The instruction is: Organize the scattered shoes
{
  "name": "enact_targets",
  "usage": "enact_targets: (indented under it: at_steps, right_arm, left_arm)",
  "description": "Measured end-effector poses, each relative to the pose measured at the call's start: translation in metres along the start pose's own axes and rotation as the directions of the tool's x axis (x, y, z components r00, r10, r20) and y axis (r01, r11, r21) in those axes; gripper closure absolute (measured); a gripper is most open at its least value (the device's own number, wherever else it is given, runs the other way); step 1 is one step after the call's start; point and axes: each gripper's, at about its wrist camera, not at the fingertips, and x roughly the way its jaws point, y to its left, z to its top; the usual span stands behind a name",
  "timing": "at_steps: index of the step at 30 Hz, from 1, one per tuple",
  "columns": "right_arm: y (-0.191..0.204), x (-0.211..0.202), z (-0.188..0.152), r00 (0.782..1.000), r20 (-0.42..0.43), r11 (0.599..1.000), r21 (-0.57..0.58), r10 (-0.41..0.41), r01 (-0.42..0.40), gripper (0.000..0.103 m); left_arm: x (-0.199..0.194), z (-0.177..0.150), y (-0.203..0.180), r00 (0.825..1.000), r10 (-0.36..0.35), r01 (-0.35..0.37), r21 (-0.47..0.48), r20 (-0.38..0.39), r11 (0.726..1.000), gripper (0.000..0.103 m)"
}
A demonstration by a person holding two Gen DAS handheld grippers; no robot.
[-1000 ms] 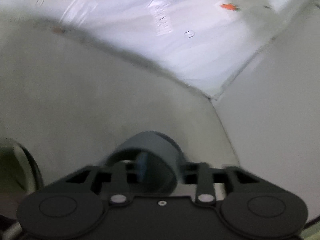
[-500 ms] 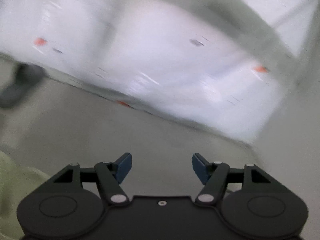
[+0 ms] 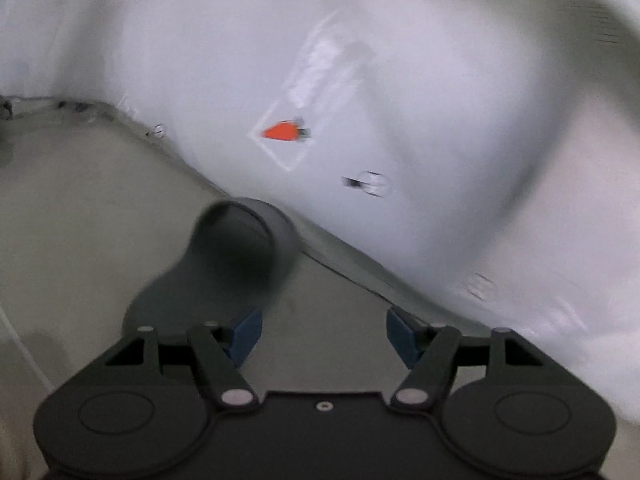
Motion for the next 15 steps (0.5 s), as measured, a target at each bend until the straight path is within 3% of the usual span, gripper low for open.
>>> enact_targets:
  at_steps: [4,6,8,9,12,15]
  right_arm:
    - [0.03,0.031,0.004,1.0,-0.006,1.0,0.013,0.007,-0.007,0.0]
    - [0.043,0.044,0.002,0.999,-0.034,1.0,-0.005,0.014,-0.014,0.0]
    - [0.053,0.053,-0.002,0.998,-0.058,0.999,-0.033,0.019,-0.021,0.0]
    - [0.058,0.055,-0.005,0.997,-0.071,0.998,-0.05,0.021,-0.025,0.0]
    - [0.071,0.057,-0.012,0.994,-0.106,0.995,-0.087,0.041,-0.05,0.0]
    - [0.074,0.044,-0.011,0.994,-0.089,0.994,-0.094,0.055,-0.064,0.0]
  left_arm:
    - [0.071,0.02,0.031,0.995,0.085,-0.09,-0.147,-0.042,0.985,0.033]
    - [0.087,0.025,0.042,0.997,0.074,-0.074,-0.241,-0.009,0.968,0.034]
    - [0.09,0.029,0.045,0.999,0.033,-0.022,-0.247,0.039,0.969,0.084]
    - [0.09,0.03,0.045,0.998,0.019,-0.005,-0.247,0.054,0.969,0.096]
    - [0.085,0.028,0.047,0.997,-0.007,0.027,-0.279,0.074,0.96,0.097]
    - [0.069,0.028,0.043,0.994,-0.047,0.074,-0.281,0.102,0.957,0.097]
